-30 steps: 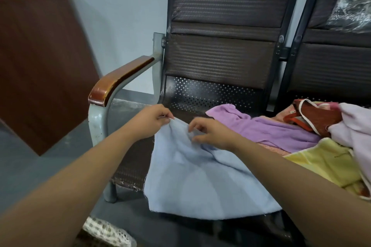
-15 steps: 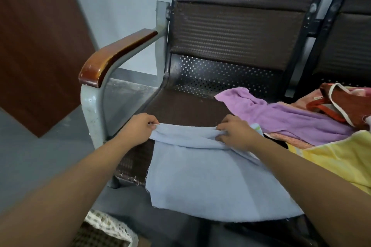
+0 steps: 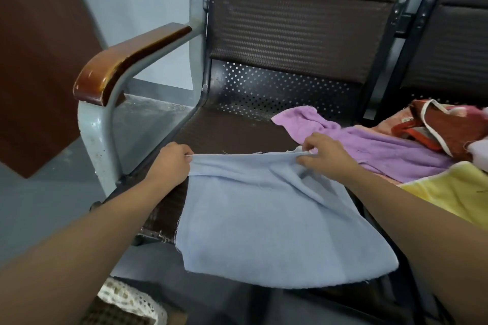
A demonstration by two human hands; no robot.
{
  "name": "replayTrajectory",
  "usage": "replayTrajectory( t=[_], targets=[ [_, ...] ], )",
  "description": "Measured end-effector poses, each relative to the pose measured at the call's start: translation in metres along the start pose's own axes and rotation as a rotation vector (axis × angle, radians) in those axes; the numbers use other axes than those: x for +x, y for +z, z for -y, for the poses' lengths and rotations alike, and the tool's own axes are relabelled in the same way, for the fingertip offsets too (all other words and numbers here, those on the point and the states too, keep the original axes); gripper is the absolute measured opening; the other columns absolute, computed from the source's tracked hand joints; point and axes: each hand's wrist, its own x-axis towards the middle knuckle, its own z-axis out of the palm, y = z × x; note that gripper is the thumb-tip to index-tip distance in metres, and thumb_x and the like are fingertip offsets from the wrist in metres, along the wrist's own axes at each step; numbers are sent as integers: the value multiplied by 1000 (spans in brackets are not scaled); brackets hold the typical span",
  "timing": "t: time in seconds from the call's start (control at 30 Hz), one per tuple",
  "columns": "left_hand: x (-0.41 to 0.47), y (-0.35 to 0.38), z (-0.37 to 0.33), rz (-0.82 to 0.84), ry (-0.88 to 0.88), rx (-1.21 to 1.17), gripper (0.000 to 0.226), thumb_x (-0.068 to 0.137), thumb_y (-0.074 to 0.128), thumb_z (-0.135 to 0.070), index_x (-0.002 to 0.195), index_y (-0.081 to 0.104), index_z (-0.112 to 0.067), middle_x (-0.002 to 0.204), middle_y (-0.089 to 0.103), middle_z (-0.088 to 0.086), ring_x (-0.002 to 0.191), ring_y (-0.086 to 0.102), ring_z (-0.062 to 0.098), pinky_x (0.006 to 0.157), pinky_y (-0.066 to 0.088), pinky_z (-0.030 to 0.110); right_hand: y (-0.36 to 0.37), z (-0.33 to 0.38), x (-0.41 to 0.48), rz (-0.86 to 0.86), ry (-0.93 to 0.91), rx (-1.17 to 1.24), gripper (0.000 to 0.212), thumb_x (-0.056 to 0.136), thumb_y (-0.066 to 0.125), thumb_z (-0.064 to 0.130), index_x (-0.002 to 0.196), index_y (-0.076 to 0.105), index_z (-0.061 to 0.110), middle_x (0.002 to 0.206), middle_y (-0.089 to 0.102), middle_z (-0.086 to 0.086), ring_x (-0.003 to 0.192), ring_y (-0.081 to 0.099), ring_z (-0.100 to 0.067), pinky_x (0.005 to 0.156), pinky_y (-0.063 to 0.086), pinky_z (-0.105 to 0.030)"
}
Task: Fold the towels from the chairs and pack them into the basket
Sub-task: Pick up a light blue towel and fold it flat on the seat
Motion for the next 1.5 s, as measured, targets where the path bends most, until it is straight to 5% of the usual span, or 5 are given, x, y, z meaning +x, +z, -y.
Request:
replayTrajectory(
  t=[0.17,0.33,0.53,0.67,1.5],
  targets=[
    [1,1,-1,3,-3,16,20,100,51,-9,107,70,-6,106,57,14,91,57,29,82,41,33,-8,17,24,49,70,138,41,87,73,25,69,37,17,67,38,2,61,32,-12,55,24,-29],
    [2,2,-1,8,-17,14,23,101,51,-10,111,71,-8,111,58,15,99,60,32,87,44,35,5,2,45,225,130,-188,19,83,76,28,83,60,18,98,53,2,86,50,-19,67,39,-29],
    [4,3,0,13,-57,-81,22,100,55,-13,110,74,-8,111,70,12,104,63,27,84,42,27,13,0,49,293,163,-199,18,91,69,32,99,58,20,85,54,7,89,51,-18,65,36,-26],
    [0,-7,-5,-5,-71,-141,22,100,57,-14,113,74,-9,115,71,9,109,63,25,89,42,27,-2,11,40,186,232,-273,24,96,61,32,117,60,19,114,63,-4,107,59,-26,90,48,-38],
    [-108,-251,-152,-378,312,-242,13,89,73,-23,97,79,-16,86,67,0,90,59,19,77,37,24,-272,89,-142,-330,145,-142,22,95,66,30,83,71,13,74,71,-6,66,69,-20,61,47,-28]
  ],
)
